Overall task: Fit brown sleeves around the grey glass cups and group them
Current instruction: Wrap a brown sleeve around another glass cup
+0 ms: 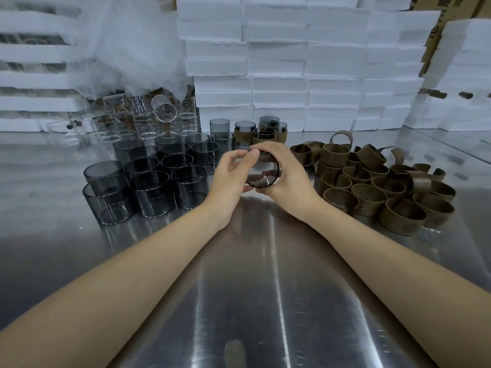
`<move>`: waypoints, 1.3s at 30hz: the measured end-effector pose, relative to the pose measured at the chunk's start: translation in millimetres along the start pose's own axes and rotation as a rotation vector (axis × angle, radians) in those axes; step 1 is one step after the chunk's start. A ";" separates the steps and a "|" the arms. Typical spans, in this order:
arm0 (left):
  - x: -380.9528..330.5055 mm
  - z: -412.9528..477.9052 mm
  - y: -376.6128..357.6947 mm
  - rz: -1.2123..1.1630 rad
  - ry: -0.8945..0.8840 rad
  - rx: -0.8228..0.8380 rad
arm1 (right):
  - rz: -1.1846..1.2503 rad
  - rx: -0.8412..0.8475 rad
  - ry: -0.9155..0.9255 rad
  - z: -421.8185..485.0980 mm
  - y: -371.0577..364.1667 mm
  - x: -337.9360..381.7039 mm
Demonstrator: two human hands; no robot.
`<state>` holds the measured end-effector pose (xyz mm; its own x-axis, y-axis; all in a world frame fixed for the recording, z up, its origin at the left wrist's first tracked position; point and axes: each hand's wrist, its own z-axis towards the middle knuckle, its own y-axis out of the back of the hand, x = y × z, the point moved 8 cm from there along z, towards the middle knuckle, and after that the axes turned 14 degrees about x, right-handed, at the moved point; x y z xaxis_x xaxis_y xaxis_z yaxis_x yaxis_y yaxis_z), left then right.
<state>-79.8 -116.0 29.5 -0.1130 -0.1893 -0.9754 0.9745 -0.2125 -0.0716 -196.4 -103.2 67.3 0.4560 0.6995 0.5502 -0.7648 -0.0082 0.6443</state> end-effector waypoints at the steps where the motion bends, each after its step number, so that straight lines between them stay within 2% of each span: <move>1: 0.7 0.5 0.5 0.003 0.007 -0.006 | -0.030 0.003 0.019 0.3 -0.5 1.2; 5: 3.0 1.4 0.9 0.054 0.013 0.002 | -0.088 0.008 0.046 1.7 -3.7 -0.3; 13: 8.2 4.5 -0.7 0.107 0.031 0.010 | -0.032 0.068 -0.064 1.9 -9.6 -9.8; 20: 7.1 4.8 -6.6 0.184 -0.023 0.047 | 0.005 0.007 -0.135 2.2 -4.9 -15.2; 24: 8.5 5.5 -7.4 0.154 -0.032 0.075 | 0.094 -0.008 -0.199 2.6 -4.2 -20.5; 31: 6.0 3.7 -7.5 0.138 -0.043 0.097 | 0.450 -0.059 -0.338 -5.2 -2.0 -42.4; 39: -5.5 0.4 -12.5 0.152 -0.083 0.141 | 0.598 -0.083 -0.341 -6.5 -3.9 -47.3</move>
<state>-91.4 -112.6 35.8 0.0123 -0.3066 -0.9518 0.9454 -0.3066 0.1110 -217.9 -131.6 35.3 0.0528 0.3279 0.9432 -0.9556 -0.2575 0.1431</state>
